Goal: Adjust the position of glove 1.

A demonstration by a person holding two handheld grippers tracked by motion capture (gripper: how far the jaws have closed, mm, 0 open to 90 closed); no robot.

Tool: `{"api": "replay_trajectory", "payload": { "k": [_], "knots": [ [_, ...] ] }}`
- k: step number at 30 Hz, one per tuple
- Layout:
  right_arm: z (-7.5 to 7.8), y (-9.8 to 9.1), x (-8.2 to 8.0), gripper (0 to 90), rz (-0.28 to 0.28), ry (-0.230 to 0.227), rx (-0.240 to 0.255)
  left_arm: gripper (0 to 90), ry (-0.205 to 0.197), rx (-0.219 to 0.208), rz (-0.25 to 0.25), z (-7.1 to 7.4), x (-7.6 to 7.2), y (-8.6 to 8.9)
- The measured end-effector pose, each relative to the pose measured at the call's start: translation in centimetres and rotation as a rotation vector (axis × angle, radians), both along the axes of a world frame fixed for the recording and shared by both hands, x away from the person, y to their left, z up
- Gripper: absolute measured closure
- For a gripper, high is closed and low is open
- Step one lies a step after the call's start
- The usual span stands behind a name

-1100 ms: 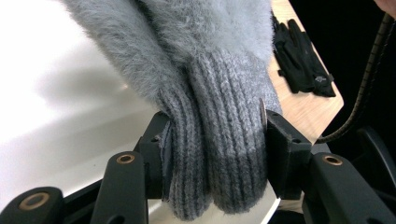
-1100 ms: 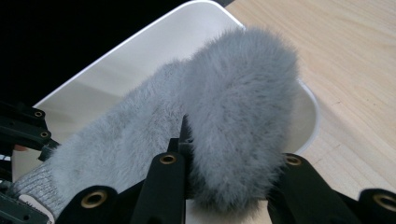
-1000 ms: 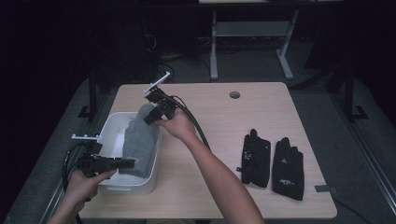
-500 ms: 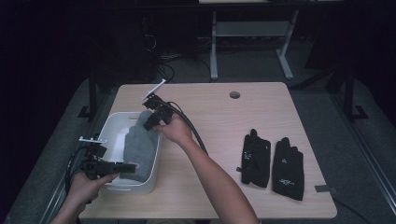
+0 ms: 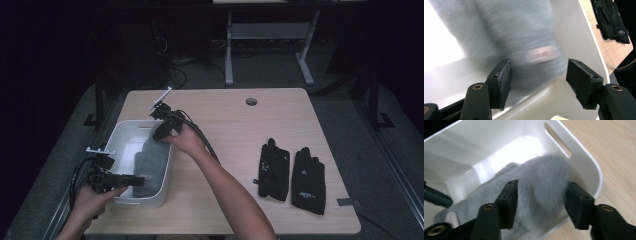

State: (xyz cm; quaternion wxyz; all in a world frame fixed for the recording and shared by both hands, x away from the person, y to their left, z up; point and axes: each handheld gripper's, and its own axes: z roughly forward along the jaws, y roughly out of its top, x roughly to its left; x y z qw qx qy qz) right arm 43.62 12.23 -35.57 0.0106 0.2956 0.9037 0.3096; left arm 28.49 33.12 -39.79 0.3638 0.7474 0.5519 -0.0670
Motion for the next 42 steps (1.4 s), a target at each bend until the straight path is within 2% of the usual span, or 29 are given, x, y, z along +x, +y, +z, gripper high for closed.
{"api": "replay_trajectory", "payload": {
  "k": [1,6,9,13,21,30,42],
  "knots": [
    [0.1,-0.1,0.0,42.1,-0.007,-0.005,0.003,35.1,-0.004,-0.008,0.002,0.1,0.0,0.1],
    [0.8,-0.7,0.0,40.7,-0.020,-0.032,0.023,35.2,-0.034,-0.003,0.013,0.9,0.0,0.2],
    [1.4,-1.3,0.0,40.1,-0.025,-0.032,0.036,35.2,-0.059,-0.002,0.018,1.5,0.0,-0.1],
    [1.9,-2.2,-0.1,38.9,-0.035,-0.025,0.045,34.9,-0.100,0.018,0.003,2.2,0.0,-0.2],
    [3.0,-3.9,-0.4,36.5,-0.038,-0.044,0.065,34.8,-0.166,0.004,-0.017,3.7,0.0,-1.1],
    [3.9,-6.3,-0.9,34.7,-0.058,-0.055,0.069,33.3,-0.216,-0.034,-0.046,4.8,0.1,-3.1],
    [4.2,-10.1,-1.6,32.2,-0.104,-0.071,0.062,31.3,-0.246,-0.046,-0.108,5.6,0.2,-6.4]
  ]
}}
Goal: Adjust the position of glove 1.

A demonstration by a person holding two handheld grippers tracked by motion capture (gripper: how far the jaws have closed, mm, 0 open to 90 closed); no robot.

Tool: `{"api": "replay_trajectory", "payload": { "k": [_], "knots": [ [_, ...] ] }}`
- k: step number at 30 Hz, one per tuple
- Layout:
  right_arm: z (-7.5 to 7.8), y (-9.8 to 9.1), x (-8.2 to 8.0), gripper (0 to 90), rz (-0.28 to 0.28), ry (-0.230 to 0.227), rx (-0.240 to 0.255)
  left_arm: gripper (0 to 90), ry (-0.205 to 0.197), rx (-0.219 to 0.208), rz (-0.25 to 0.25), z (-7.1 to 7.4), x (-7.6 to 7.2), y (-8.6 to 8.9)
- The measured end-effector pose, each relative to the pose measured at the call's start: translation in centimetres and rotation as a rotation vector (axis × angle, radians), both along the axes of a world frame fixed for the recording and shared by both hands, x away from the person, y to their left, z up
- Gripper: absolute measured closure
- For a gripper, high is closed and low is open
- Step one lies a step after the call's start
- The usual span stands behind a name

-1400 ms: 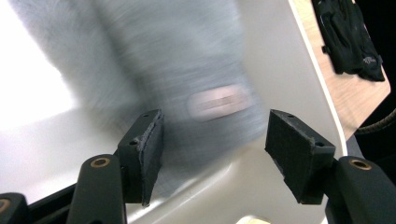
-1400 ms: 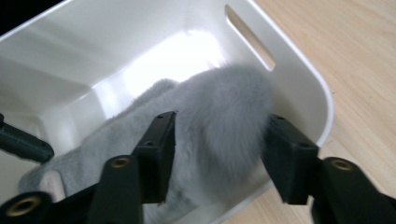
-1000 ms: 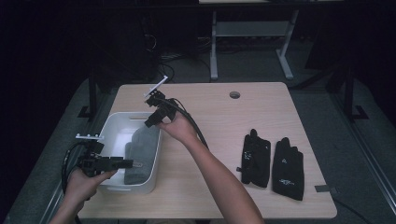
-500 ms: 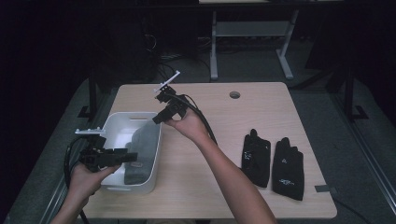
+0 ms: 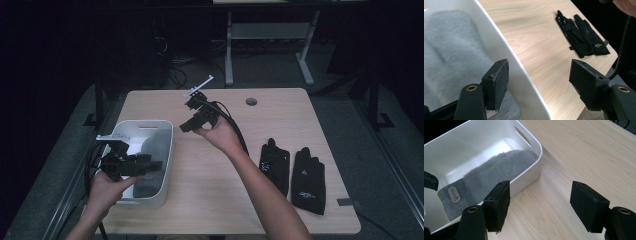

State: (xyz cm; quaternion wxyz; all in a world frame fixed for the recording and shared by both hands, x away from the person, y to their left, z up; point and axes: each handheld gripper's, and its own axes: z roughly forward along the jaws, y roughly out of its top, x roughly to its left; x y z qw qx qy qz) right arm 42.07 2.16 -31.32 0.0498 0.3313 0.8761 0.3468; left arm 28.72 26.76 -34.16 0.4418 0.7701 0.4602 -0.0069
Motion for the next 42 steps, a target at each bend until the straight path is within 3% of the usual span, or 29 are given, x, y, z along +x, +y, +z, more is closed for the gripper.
{"api": "replay_trajectory", "payload": {
  "k": [16,42],
  "knots": [
    [-0.2,-5.1,-0.8,30.4,-0.057,-0.007,-0.001,30.5,-0.031,-0.004,-0.087,0.6,0.5,-4.4],
    [-2.2,-14.6,-3.1,28.1,-0.168,0.020,0.009,27.2,-0.024,-0.005,-0.173,-0.2,1.1,-9.8]
  ]
}}
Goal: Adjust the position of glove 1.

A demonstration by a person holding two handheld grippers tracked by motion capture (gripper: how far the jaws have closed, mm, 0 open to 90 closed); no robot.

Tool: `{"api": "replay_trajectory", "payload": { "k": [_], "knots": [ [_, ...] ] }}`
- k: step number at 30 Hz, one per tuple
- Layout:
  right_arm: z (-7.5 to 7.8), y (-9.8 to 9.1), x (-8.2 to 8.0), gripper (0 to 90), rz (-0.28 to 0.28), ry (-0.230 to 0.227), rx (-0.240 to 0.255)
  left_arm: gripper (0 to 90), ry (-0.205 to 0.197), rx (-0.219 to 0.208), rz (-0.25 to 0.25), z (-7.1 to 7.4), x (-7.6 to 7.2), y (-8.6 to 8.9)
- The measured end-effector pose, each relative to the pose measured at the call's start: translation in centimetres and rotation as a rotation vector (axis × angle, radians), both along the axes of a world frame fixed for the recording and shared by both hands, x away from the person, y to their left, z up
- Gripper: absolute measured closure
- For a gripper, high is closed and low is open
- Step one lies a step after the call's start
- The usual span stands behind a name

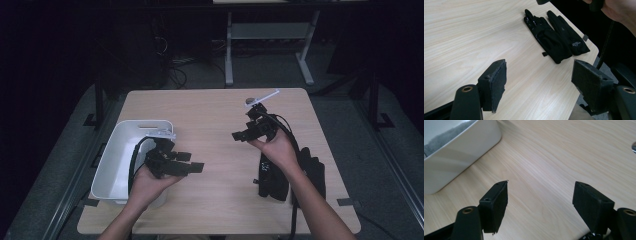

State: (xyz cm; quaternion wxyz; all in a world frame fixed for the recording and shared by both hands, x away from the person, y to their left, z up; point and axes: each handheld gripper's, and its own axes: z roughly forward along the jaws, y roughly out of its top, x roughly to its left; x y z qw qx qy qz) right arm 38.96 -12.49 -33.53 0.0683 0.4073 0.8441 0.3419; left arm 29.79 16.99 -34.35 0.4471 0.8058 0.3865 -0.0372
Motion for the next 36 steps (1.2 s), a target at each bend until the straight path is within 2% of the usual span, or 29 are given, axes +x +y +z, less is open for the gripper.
{"api": "replay_trajectory", "payload": {
  "k": [10,18,22,33,36],
  "knots": [
    [-1.2,-3.6,-1.1,28.1,-0.048,0.012,-0.003,22.0,0.002,0.014,-0.026,-0.5,0.3,-1.8],
    [-2.0,-6.1,-1.8,28.2,-0.079,0.008,0.003,21.3,0.001,0.015,-0.033,-0.9,0.5,-2.6],
    [-3.0,-7.9,-2.3,28.2,-0.104,0.020,0.003,21.1,0.001,0.014,-0.045,-1.2,0.6,-3.5],
    [-4.8,-11.0,-3.9,28.2,-0.145,0.033,-0.016,21.1,0.001,0.016,-0.070,-1.7,0.3,-5.2],
    [-5.8,-12.4,-4.7,28.5,-0.168,0.032,-0.030,21.1,0.002,0.017,-0.080,-2.0,0.3,-5.7]
  ]
}}
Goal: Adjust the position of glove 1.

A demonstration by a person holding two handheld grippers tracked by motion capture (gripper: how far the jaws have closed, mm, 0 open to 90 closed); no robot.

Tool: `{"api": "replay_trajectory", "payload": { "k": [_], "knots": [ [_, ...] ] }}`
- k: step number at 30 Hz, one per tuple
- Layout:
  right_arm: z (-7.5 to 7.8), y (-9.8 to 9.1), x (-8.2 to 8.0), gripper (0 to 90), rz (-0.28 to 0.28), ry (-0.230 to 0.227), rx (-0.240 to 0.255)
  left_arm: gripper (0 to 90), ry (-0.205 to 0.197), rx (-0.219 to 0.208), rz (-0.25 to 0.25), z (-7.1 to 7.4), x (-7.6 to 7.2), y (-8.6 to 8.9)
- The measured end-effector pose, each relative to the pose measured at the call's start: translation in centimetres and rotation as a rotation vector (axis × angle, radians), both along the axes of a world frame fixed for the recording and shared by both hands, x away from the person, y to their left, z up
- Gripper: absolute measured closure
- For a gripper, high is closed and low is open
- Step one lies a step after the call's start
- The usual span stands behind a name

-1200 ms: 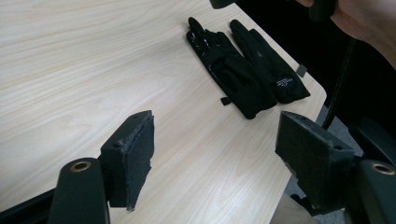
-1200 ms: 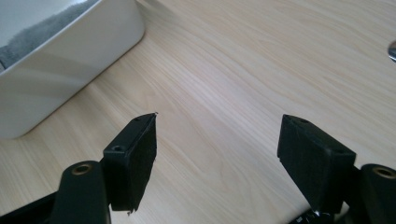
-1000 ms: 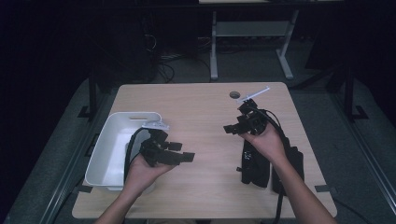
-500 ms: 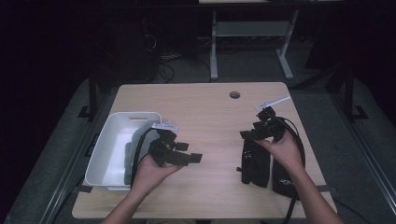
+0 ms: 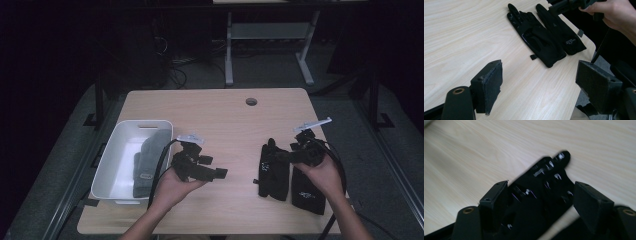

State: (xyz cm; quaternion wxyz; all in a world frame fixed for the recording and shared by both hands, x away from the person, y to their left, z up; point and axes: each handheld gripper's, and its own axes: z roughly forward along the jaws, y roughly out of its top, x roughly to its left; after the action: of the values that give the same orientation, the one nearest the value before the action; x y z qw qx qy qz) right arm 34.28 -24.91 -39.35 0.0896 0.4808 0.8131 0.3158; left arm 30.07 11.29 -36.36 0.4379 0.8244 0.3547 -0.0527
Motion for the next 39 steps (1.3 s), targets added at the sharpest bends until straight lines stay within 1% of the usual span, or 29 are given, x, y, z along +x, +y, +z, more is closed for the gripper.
{"api": "replay_trajectory", "payload": {
  "k": [1,5,6,8,9,16,18,19,22,23,24,26,28,31,34,35,36,39],
  "knots": [
    [0.0,0.0,0.0,28.5,0.000,0.000,0.000,21.1,0.000,0.000,0.000,0.0,0.0,0.0],
    [-1.2,-1.5,-0.7,28.8,-0.022,0.018,-0.014,21.1,0.006,-0.003,-0.006,-0.3,-0.1,-0.4],
    [-1.5,-1.8,-1.0,29.1,-0.030,0.030,-0.023,21.1,0.007,-0.001,-0.009,-0.4,-0.1,-0.5],
    [-2.0,-2.4,-1.4,29.3,-0.033,0.026,-0.033,21.1,0.012,0.004,-0.012,-0.6,-0.1,-0.8],
    [-2.3,-2.8,-1.6,29.4,-0.041,0.033,-0.034,21.1,0.012,0.005,-0.012,-0.6,-0.1,-0.9],
    [-3.9,-4.9,-3.1,30.1,-0.068,0.041,-0.055,21.0,0.016,0.008,-0.022,-1.0,-0.1,-1.5],
    [-4.2,-5.3,-3.5,31.5,-0.073,0.035,-0.068,21.0,0.018,0.004,-0.025,-1.1,-0.1,-1.8],
    [-4.3,-5.5,-3.5,32.0,-0.066,0.031,-0.078,20.9,0.017,0.005,-0.028,-1.2,-0.1,-1.9],
    [-4.8,-5.8,-3.9,33.2,-0.061,0.022,-0.122,20.9,0.017,0.003,-0.033,-1.3,-0.1,-2.2],
    [-4.9,-5.8,-4.0,34.2,-0.062,0.023,-0.128,20.9,0.017,0.004,-0.035,-1.4,-0.1,-2.4],
    [-5.2,-5.9,-4.2,35.8,-0.053,0.018,-0.146,20.9,0.019,0.005,-0.035,-1.4,-0.1,-2.5],
    [-5.6,-5.8,-4.4,38.2,-0.047,0.020,-0.163,20.9,0.020,0.009,-0.041,-1.5,-0.1,-2.7],
    [-6.0,-5.7,-4.5,40.1,-0.046,0.015,-0.167,20.9,0.025,0.012,-0.042,-1.6,-0.1,-2.9],
    [-6.2,-5.8,-4.7,43.5,-0.050,0.008,-0.154,20.9,0.028,0.017,-0.047,-1.7,-0.1,-3.0],
    [-6.4,-6.0,-5.0,49.1,-0.050,-0.016,-0.138,20.9,0.026,0.017,-0.047,-1.8,-0.2,-3.0],
    [-6.4,-6.0,-5.1,53.2,-0.051,-0.021,-0.133,20.9,0.026,0.016,-0.045,-1.8,-0.2,-3.0],
    [-6.4,-6.1,-5.2,59.3,-0.046,-0.025,-0.126,20.9,0.026,0.016,-0.045,-1.8,-0.2,-3.0],
    [-6.4,-6.0,-5.3,68.3,-0.037,-0.029,-0.117,21.0,0.028,0.020,-0.049,-1.8,-0.3,-3.0]
  ]
}}
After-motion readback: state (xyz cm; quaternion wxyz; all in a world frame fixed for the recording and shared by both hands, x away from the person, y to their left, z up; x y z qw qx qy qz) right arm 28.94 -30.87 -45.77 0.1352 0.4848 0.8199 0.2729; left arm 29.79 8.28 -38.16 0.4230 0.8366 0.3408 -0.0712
